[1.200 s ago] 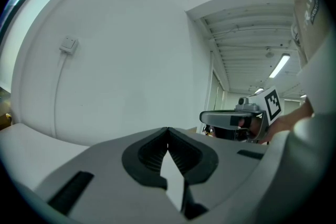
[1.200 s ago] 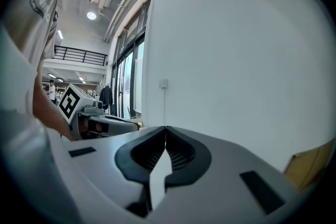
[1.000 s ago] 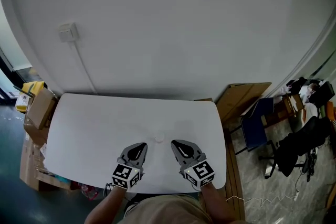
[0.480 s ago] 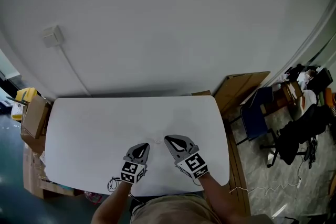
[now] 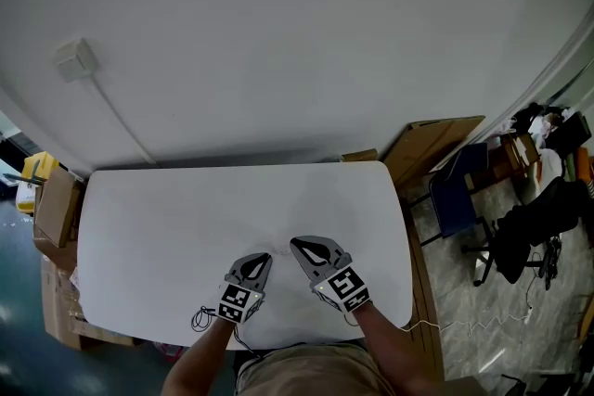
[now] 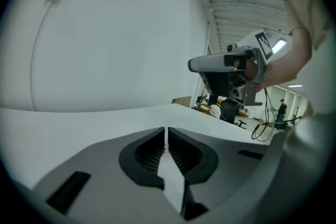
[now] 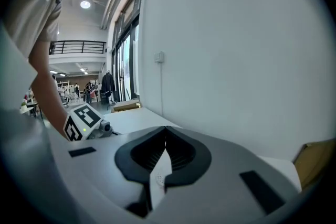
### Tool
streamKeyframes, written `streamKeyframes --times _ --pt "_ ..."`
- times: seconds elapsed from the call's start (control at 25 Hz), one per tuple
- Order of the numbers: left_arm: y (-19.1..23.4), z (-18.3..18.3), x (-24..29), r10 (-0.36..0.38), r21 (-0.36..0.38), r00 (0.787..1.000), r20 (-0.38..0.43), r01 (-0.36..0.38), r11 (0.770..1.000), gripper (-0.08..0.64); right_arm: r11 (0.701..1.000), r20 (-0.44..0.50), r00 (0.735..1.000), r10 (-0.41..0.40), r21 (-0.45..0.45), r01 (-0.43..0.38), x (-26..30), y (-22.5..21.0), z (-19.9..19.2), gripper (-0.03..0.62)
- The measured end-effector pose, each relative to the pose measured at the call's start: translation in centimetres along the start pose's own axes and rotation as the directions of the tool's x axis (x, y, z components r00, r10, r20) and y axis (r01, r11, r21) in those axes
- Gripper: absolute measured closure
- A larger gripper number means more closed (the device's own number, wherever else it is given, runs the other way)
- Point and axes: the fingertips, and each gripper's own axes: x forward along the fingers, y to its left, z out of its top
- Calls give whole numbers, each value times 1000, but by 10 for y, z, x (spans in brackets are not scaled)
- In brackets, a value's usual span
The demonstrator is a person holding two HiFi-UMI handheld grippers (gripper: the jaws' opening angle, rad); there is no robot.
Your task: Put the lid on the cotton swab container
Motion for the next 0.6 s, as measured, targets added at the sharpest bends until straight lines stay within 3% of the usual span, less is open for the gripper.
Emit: streamKeyframes --times 0.16,0.28,0.48,0.6 --pt "1 -12 11 -29 -1 999 -28 29 1000 520 1000 -19 1000 -2 27 3 10 -7 -12 577" --pt "1 -24 21 -53 -2 996 -70 53 999 248 999 -26 1000 6 31 -6 13 -6 -14 575" --pt "-8 -30 41 -143 80 985 -95 151 985 215 999 -33 999 17 30 -16 20 -6 -16 577" --pt "-11 -29 57 -152 98 984 -94 161 982 215 999 -44 999 18 27 -17 20 -8 -18 575"
